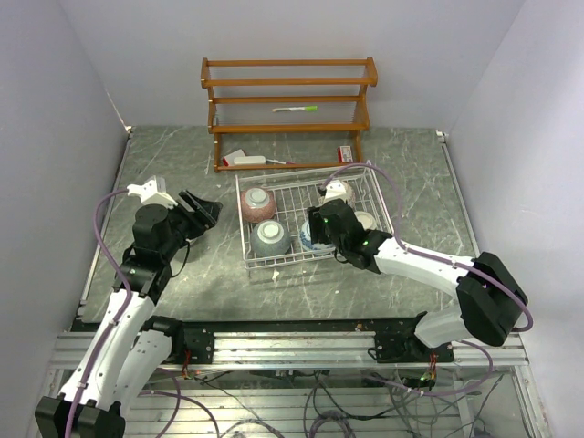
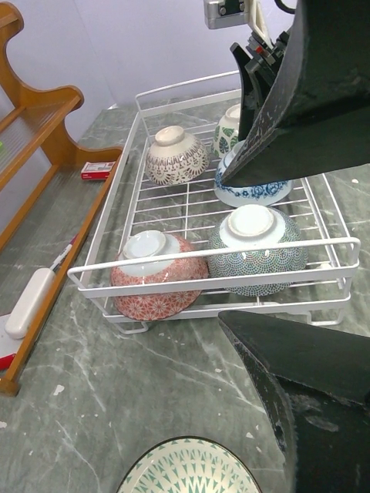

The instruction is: Unload the bowls from the dish rack

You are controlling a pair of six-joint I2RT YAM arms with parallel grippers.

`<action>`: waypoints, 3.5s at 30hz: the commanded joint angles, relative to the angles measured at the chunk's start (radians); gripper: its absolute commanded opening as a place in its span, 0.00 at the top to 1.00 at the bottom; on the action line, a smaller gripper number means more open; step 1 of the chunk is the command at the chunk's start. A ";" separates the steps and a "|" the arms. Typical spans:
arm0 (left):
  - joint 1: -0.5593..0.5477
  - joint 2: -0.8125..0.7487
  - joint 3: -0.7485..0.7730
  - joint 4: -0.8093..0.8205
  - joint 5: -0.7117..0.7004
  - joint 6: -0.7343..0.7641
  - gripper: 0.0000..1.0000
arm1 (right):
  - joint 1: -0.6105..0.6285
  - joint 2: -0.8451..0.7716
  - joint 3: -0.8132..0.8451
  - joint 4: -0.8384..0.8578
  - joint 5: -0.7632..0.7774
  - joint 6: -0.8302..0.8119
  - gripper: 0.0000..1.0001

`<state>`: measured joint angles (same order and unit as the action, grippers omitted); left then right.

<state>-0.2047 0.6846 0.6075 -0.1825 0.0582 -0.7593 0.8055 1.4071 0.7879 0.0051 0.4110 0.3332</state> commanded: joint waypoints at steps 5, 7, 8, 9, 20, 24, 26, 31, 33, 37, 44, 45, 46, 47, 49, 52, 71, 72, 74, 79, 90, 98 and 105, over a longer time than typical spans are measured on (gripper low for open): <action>-0.002 0.022 -0.007 0.062 0.043 -0.009 0.25 | 0.003 0.001 -0.002 0.004 0.003 0.013 0.63; -0.002 0.022 -0.008 0.062 0.042 -0.011 0.25 | 0.004 0.002 0.003 -0.001 0.006 0.013 0.72; -0.002 0.021 -0.007 0.059 0.036 -0.014 0.24 | 0.004 0.002 0.008 -0.004 0.009 0.014 0.78; -0.002 0.020 -0.005 0.055 0.033 -0.017 0.24 | 0.004 0.004 0.013 -0.007 0.013 0.014 0.83; -0.002 0.016 0.029 0.026 0.024 0.004 0.23 | 0.004 0.022 0.120 -0.039 0.050 -0.008 1.00; -0.002 0.012 0.027 0.029 0.029 -0.005 0.23 | 0.003 0.038 0.179 -0.056 0.062 -0.026 1.00; -0.002 0.009 0.028 0.024 0.030 -0.002 0.23 | 0.002 0.044 0.200 -0.060 0.068 -0.031 1.00; -0.002 -0.006 0.041 0.010 0.050 -0.001 0.22 | -0.002 0.063 0.257 -0.069 0.078 -0.049 1.00; -0.002 -0.012 0.039 0.029 0.083 -0.020 0.22 | -0.005 0.061 0.272 -0.069 0.074 -0.052 1.00; -0.003 0.005 0.004 0.171 0.206 -0.084 0.21 | -0.020 0.046 0.288 -0.055 0.043 -0.051 1.00; -0.004 0.042 -0.020 0.333 0.304 -0.182 0.21 | -0.041 0.033 0.303 -0.036 -0.015 -0.042 1.00; -0.006 0.053 -0.030 0.367 0.323 -0.205 0.21 | -0.046 0.031 0.304 -0.033 -0.023 -0.038 1.00; -0.009 0.062 -0.039 0.408 0.341 -0.230 0.21 | -0.051 0.028 0.302 -0.029 -0.035 -0.034 1.00; -0.015 0.072 -0.048 0.445 0.356 -0.253 0.21 | -0.055 0.025 0.302 -0.025 -0.047 -0.029 1.00; -0.037 0.092 -0.067 0.513 0.372 -0.292 0.21 | -0.061 0.017 0.302 -0.021 -0.069 -0.019 1.00; -0.085 0.119 -0.087 0.589 0.359 -0.331 0.21 | -0.069 0.011 0.300 -0.010 -0.089 -0.007 1.00; -0.330 0.453 -0.107 1.008 0.265 -0.413 0.20 | -0.302 -0.155 0.133 0.174 -0.497 0.195 1.00; -0.337 0.470 -0.106 1.035 0.271 -0.417 0.20 | -0.307 -0.160 0.129 0.179 -0.518 0.204 1.00; -0.352 0.499 -0.101 1.084 0.278 -0.423 0.19 | -0.308 -0.170 0.113 0.199 -0.556 0.219 1.00; -0.386 0.545 -0.081 1.122 0.266 -0.415 0.19 | -0.351 -0.184 0.079 0.255 -0.639 0.276 1.00; -0.406 0.579 -0.072 1.129 0.241 -0.405 0.19 | -0.373 -0.190 0.065 0.297 -0.707 0.318 1.00; -0.413 0.637 -0.066 1.188 0.239 -0.417 0.22 | -0.376 -0.194 0.069 0.286 -0.721 0.308 1.00; -0.438 0.686 -0.035 1.251 0.230 -0.394 0.26 | -0.376 -0.203 0.058 0.281 -0.724 0.312 1.00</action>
<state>-0.6197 1.3579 0.5217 0.9634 0.3172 -1.1858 0.4374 1.2430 0.8474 0.2199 -0.2993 0.6327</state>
